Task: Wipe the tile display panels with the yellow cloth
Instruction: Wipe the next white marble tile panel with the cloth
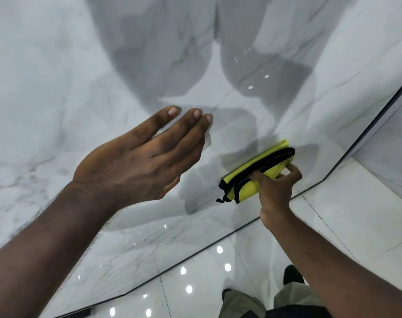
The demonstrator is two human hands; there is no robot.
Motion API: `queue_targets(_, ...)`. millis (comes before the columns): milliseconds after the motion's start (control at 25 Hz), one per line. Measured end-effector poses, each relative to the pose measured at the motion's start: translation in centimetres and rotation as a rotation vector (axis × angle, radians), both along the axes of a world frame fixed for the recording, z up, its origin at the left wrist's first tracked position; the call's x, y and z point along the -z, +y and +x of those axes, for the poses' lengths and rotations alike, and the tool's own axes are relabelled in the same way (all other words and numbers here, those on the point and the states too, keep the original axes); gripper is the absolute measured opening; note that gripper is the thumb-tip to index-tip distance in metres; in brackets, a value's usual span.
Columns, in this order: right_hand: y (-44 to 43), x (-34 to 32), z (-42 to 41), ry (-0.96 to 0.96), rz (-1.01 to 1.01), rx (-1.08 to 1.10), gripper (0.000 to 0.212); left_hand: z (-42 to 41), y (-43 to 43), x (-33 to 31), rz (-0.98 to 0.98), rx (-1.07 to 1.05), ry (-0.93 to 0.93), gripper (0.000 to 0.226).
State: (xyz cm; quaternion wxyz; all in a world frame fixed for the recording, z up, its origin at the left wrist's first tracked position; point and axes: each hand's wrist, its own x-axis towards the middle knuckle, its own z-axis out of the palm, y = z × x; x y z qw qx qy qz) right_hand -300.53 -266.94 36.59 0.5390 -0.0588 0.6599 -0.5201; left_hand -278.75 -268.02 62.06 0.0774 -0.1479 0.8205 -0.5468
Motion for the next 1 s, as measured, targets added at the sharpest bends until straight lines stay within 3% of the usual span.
queue_targets(160, 0.1, -1.0, -0.1, -0.131, -0.018, 0.077, 0.072, 0.0, 0.1, -0.1, 0.005, 0.013, 0.013, 0.069)
queue_targets(320, -0.2, -3.0, 0.8, 0.126, -0.147, 0.152, 0.073, 0.1, -0.1, 0.3, 0.021, 0.058, 0.024, 0.067)
queue_targets(440, -0.4, -6.2, 0.8, 0.039, -0.174, 0.255, 0.069, 0.2, 0.2, 0.2, -0.009, 0.065, 0.051, 0.067)
queue_targets(600, -1.2, -15.1, 1.0, 0.351, -0.425, 0.292, 0.071, -0.4, 1.3, -0.8, 0.157, 0.005, 0.351, 0.062)
queue_targets(720, -3.1, -20.8, -1.1, 0.292, -0.408, 0.404, 0.069, -0.8, 2.2, -3.4, 0.134, -0.020, 0.568, 0.054)
queue_targets(760, -3.2, -22.1, -1.2, 0.356, -0.422, 0.388, 0.068, -0.7, 2.2, -4.4, 0.105, 0.001, 0.621, 0.051)
queue_targets(880, -1.0, -25.2, 0.8, 0.818, -0.736, 0.192, 0.075, 0.1, 2.1, -7.3, 0.060, 0.022, 0.694, 0.044)
queue_targets(920, -1.0, -25.6, 0.5, 0.894, -0.786, 0.177, 0.077, 0.4, 2.1, -7.8, 0.057, 0.033, 0.701, 0.042)
queue_targets(1000, -1.2, -26.9, -0.4, 0.764, -0.693, 0.256, 0.074, 1.0, 2.5, -8.2, 0.076, 0.039, 0.706, 0.043)
